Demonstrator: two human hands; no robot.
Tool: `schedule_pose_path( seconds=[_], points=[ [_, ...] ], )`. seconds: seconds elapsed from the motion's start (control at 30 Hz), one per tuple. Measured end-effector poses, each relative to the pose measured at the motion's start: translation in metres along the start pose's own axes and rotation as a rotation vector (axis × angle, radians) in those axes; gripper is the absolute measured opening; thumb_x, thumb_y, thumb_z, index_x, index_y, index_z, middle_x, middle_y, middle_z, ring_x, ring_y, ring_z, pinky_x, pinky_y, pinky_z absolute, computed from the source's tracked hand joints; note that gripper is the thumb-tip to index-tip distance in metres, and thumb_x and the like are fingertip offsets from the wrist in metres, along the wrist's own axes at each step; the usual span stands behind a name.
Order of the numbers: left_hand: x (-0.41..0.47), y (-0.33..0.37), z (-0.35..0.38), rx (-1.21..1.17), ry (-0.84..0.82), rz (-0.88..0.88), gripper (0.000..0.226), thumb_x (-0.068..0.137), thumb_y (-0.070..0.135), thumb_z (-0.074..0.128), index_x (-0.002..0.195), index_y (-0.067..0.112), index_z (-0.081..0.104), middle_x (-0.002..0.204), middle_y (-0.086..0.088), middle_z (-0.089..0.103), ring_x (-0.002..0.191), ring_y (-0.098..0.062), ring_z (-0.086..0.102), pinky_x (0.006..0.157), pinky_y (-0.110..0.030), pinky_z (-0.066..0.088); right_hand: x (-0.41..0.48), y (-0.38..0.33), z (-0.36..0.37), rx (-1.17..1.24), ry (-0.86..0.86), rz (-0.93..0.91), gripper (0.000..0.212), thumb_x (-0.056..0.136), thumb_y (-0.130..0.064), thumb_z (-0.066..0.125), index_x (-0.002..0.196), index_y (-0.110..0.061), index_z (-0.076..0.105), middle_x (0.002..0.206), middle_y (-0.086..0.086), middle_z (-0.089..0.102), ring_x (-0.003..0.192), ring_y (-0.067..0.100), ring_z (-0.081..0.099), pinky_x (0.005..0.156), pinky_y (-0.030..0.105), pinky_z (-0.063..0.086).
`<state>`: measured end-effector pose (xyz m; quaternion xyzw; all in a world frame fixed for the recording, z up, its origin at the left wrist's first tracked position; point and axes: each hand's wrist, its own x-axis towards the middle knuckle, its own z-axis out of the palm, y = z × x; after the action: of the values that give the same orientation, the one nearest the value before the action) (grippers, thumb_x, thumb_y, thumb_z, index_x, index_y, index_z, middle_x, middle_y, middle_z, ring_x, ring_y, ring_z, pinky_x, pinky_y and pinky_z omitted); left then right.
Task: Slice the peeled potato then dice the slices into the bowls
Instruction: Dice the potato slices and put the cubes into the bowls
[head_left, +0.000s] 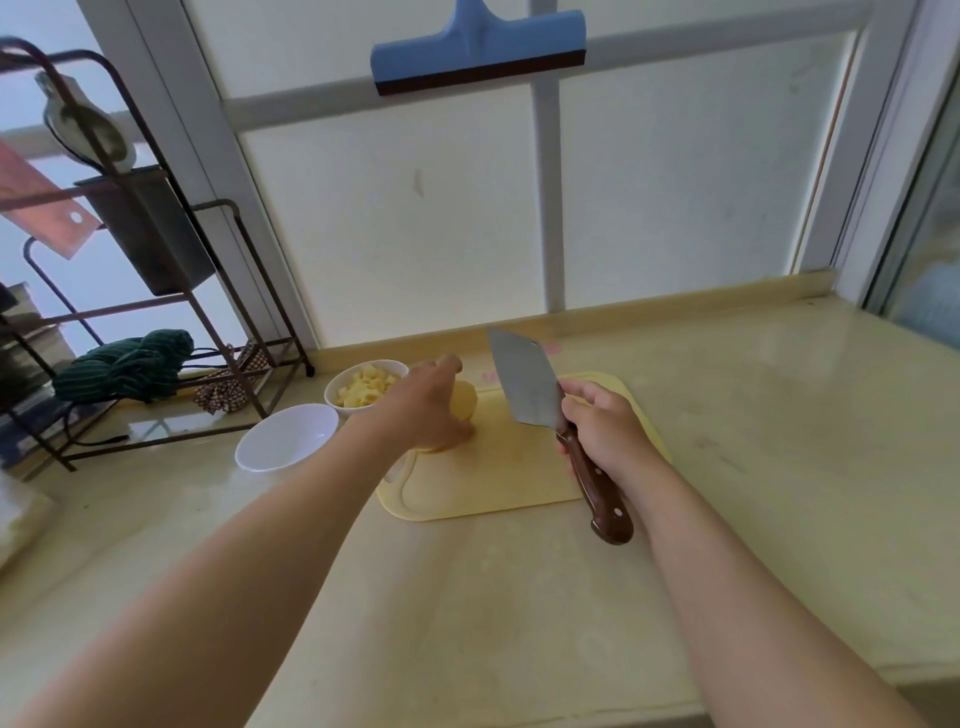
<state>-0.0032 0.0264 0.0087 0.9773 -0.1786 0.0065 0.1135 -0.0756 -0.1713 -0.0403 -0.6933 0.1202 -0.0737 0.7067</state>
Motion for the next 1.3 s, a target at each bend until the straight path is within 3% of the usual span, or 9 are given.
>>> schedule_pose_path(
  seconds=[0.1,0.3,0.37,0.6,0.73,0.9,0.97,1.07,1.3],
  points=[
    [-0.004,0.006,-0.004,-0.185,0.059,-0.057,0.070,0.081,0.041,0.074,0.139,0.021,0.040,0.130,-0.003,0.053,0.111,-0.022,0.055,0.083,-0.030,0.044,0.002,0.000,-0.003,0.101,-0.002,0.040,0.028,0.105,-0.009,0.046,0.116,-0.025,0.065,0.058,0.006,0.058,0.037,0.015,0.050,0.038,0.022,0.039],
    [-0.012,0.033,-0.001,-1.436,-0.065,-0.366,0.013,0.098,0.015,0.055,0.107,0.006,0.052,0.122,-0.022,0.050,0.106,-0.041,0.064,0.085,-0.046,0.059,0.015,0.004,-0.015,0.446,0.029,0.161,0.025,0.109,-0.011,0.041,0.124,-0.016,0.060,0.054,0.008,0.049,0.033,0.017,0.042,0.034,0.020,0.032],
    [-0.010,0.042,0.009,-1.588,-0.082,-0.408,0.017,0.097,0.006,0.054,0.113,0.001,0.050,0.123,-0.024,0.048,0.102,-0.044,0.063,0.082,-0.049,0.059,0.017,0.005,-0.019,0.521,0.051,0.176,0.025,0.109,-0.010,0.040,0.124,-0.018,0.059,0.051,0.006,0.049,0.033,0.016,0.042,0.033,0.021,0.031],
    [-0.002,0.067,0.041,-1.110,0.103,-0.410,0.012,0.088,0.016,0.070,0.093,0.009,0.063,0.094,-0.012,0.065,0.078,-0.026,0.065,0.076,-0.038,0.060,0.016,0.003,-0.020,0.586,0.101,0.153,0.024,0.108,-0.010,0.042,0.122,-0.018,0.061,0.059,0.009,0.049,0.035,0.017,0.044,0.034,0.021,0.032],
    [-0.005,0.068,0.045,-1.118,-0.010,-0.434,0.035,0.087,0.013,0.072,0.111,0.004,0.048,0.094,-0.015,0.063,0.069,-0.027,0.072,0.079,-0.043,0.061,0.015,0.002,-0.021,0.498,0.124,0.094,0.023,0.108,-0.009,0.045,0.116,-0.018,0.064,0.058,0.009,0.051,0.037,0.018,0.048,0.035,0.021,0.035],
    [-0.015,0.053,0.038,-0.576,0.016,-0.184,0.019,0.088,0.021,0.063,0.084,0.004,0.071,0.072,-0.011,0.072,0.065,-0.026,0.071,0.065,-0.039,0.062,0.013,-0.001,-0.020,0.435,0.129,0.087,0.024,0.107,-0.007,0.045,0.117,-0.019,0.063,0.059,0.010,0.050,0.035,0.016,0.047,0.035,0.021,0.035],
    [-0.014,0.046,0.036,-0.262,0.113,-0.010,0.019,0.086,0.027,0.063,0.093,0.012,0.072,0.084,-0.002,0.071,0.081,-0.023,0.068,0.075,-0.036,0.058,0.014,-0.001,-0.018,0.418,0.131,0.092,0.024,0.107,-0.008,0.045,0.122,-0.018,0.062,0.061,0.011,0.050,0.035,0.015,0.048,0.035,0.021,0.035],
    [-0.013,0.044,0.040,-0.144,-0.052,0.291,0.041,0.084,0.033,0.069,0.123,0.019,0.065,0.121,-0.001,0.060,0.111,-0.018,0.058,0.092,-0.023,0.043,0.015,0.000,-0.019,0.429,0.140,0.094,0.025,0.107,-0.008,0.045,0.124,-0.016,0.062,0.057,0.009,0.050,0.035,0.016,0.047,0.036,0.020,0.035],
    [-0.009,0.049,0.060,-0.114,-0.007,0.389,0.054,0.086,0.050,0.066,0.133,0.023,0.059,0.129,-0.001,0.057,0.106,-0.015,0.056,0.092,-0.018,0.039,0.016,-0.001,-0.020,0.405,0.156,0.096,0.023,0.108,-0.008,0.045,0.122,-0.015,0.062,0.052,0.008,0.050,0.036,0.018,0.045,0.035,0.021,0.035]
  ],
)
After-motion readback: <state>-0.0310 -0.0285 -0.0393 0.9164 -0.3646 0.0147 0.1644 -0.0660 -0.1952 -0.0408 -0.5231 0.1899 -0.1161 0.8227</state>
